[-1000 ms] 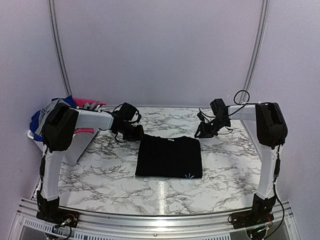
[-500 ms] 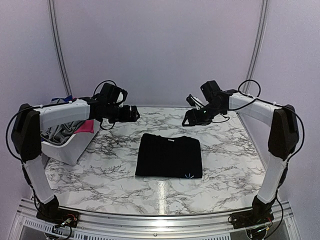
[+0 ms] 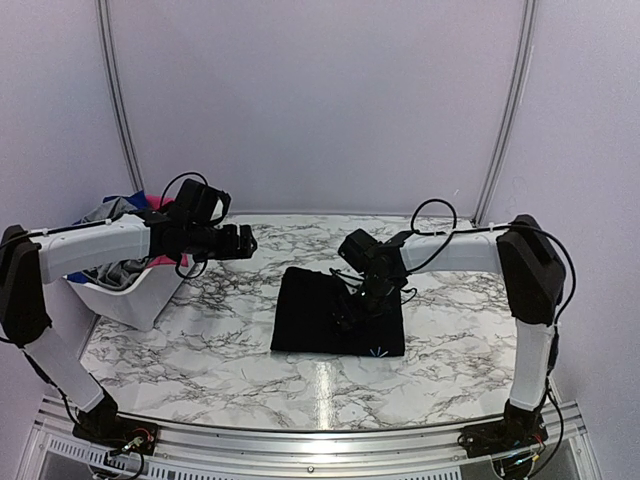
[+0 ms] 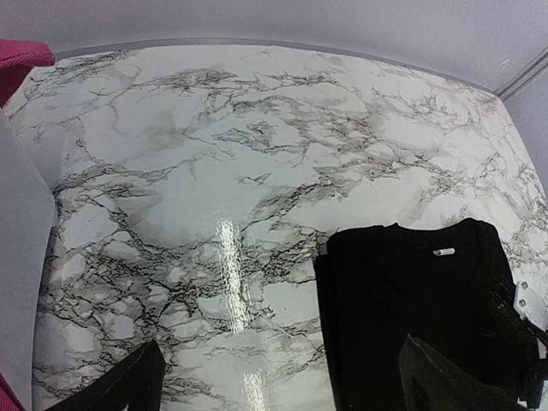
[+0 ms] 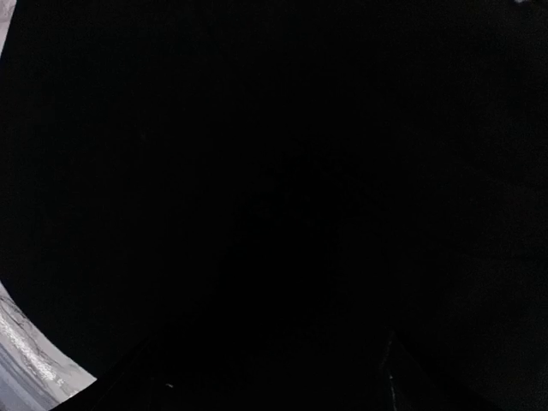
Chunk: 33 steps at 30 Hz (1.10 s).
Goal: Fold and stack the mixed laundry pile
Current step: Move the square-folded T-shirt to the corner of the board.
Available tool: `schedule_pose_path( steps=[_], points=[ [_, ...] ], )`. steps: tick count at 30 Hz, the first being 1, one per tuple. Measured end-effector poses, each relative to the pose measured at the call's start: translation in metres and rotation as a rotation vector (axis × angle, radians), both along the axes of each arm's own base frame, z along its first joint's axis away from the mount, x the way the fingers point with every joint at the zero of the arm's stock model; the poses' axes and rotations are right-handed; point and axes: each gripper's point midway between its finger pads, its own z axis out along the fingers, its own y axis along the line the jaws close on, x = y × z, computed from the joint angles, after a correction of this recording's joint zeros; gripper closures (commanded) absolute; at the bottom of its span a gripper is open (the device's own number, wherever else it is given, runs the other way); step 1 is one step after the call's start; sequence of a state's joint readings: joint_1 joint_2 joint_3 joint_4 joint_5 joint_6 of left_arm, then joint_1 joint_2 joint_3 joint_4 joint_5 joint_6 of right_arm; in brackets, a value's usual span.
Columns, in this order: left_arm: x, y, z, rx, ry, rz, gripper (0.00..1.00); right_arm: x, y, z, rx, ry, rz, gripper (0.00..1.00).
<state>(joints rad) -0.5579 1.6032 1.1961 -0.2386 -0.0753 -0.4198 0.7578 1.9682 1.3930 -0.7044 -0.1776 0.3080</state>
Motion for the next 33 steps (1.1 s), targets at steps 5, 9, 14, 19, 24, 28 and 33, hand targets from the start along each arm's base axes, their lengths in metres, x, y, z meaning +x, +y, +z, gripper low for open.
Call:
schedule_pose_path(
  steps=[5,9,14,19,24,28,33],
  points=[
    [-0.001,0.005,0.005,0.005,-0.014,0.022,0.01,0.023,-0.004,-0.008,-0.030,-0.032,-0.009,0.18],
    [0.000,0.009,0.005,0.017,-0.020,0.037,0.01,0.048,-0.031,-0.009,-0.031,-0.064,-0.019,0.18],
    [0.005,0.009,0.012,0.024,-0.034,0.046,0.01,0.102,-0.127,-0.010,-0.075,-0.101,-0.156,0.18],
    [0.018,0.004,0.022,0.023,-0.055,0.042,0.01,0.132,-0.224,-0.012,-0.227,-0.120,-0.272,0.16],
    [0.022,0.002,0.028,0.028,-0.070,0.034,0.01,0.151,-0.230,0.016,-0.283,-0.170,-0.253,0.15],
    [0.023,0.004,0.029,0.035,-0.072,0.032,0.01,0.158,-0.218,0.058,-0.222,-0.248,-0.294,0.15],
    [0.020,0.008,0.031,0.037,-0.073,0.035,0.01,0.114,-0.208,0.091,-0.116,-0.254,-0.381,0.14]
  ],
)
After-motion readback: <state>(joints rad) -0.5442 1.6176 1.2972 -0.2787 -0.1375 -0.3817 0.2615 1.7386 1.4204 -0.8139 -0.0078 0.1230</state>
